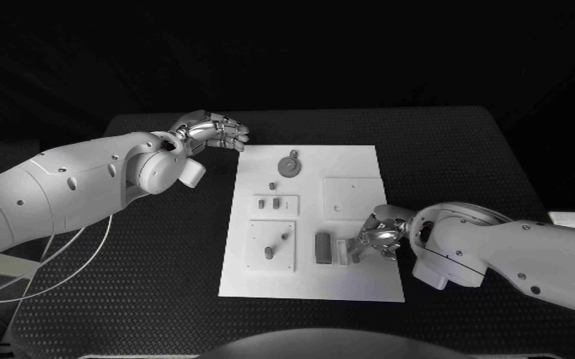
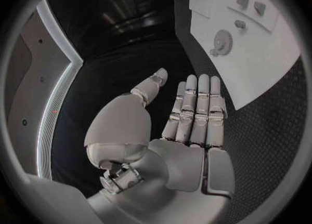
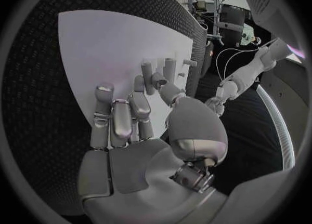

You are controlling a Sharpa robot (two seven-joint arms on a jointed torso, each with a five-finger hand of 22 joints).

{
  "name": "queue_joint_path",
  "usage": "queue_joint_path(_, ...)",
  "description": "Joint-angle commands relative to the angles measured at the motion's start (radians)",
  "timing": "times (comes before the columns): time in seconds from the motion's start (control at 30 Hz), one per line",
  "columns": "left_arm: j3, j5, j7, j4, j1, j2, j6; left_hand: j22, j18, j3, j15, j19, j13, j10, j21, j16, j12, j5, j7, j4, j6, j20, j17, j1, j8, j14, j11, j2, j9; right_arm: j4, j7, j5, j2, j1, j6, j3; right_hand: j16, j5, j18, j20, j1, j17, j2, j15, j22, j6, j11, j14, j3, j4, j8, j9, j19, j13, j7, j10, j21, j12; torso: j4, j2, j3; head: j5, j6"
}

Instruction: Assemble the parts on the task board

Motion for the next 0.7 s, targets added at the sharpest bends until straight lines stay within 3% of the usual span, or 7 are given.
queue_joint_path(0.03,0.0,-0.001,0.005,0.003,0.0,0.001,0.016,-0.001,0.019,-0.002,0.004,-0.008,-0.002,0.006,0.004,-0.004,0.003,-0.002,-0.001,0.003,-0.005,0.002,0.001,-0.011,0.002,-0.002,-0.001,-0.001,-0.001,0.002,-0.001,0.051,0.003,-0.001,0.012,0.0,0.003,0.003,0.023,-0.005,0.024,-0.001,0.022,-0.004,0.018,-0.012,-0.001,0.009,-0.003,0.0,0.003,0.01,0.001,-0.001,0.019,0.004,0.004,0.003,-0.0005,-0.001,-0.0004,0.001,-0.001)
queue_joint_path(0.27,0.0,-0.001,0.003,0.004,0.001,0.0,0.017,-0.001,0.019,-0.002,0.004,-0.008,-0.002,0.006,0.004,-0.005,0.003,-0.002,-0.001,0.004,-0.005,0.002,0.002,-0.012,0.002,-0.002,-0.001,-0.001,-0.001,0.005,-0.008,0.06,0.011,-0.001,0.04,-0.001,0.002,0.004,0.023,-0.005,0.023,-0.004,0.022,-0.005,0.018,-0.012,-0.001,0.008,-0.004,0.0,0.004,0.01,0.001,-0.002,0.018,0.004,0.004,0.003,-0.0012,0.0,-0.0003,0.0,-0.001)
queue_joint_path(0.7,0.0,-0.001,0.002,0.004,0.001,-0.001,0.019,-0.001,0.019,-0.002,0.004,-0.008,-0.002,0.005,0.004,-0.006,0.002,-0.002,-0.001,0.004,-0.005,0.003,0.003,-0.012,0.002,-0.003,-0.001,-0.001,-0.001,-0.016,-0.008,0.026,0.03,-0.001,0.015,-0.001,0.001,0.003,0.023,-0.005,0.018,-0.003,0.02,-0.006,0.017,-0.009,-0.002,0.009,-0.006,0.001,0.005,0.01,0.001,-0.002,0.018,0.003,0.003,0.002,0.0,0.0,0.0001,0.0,-0.001)
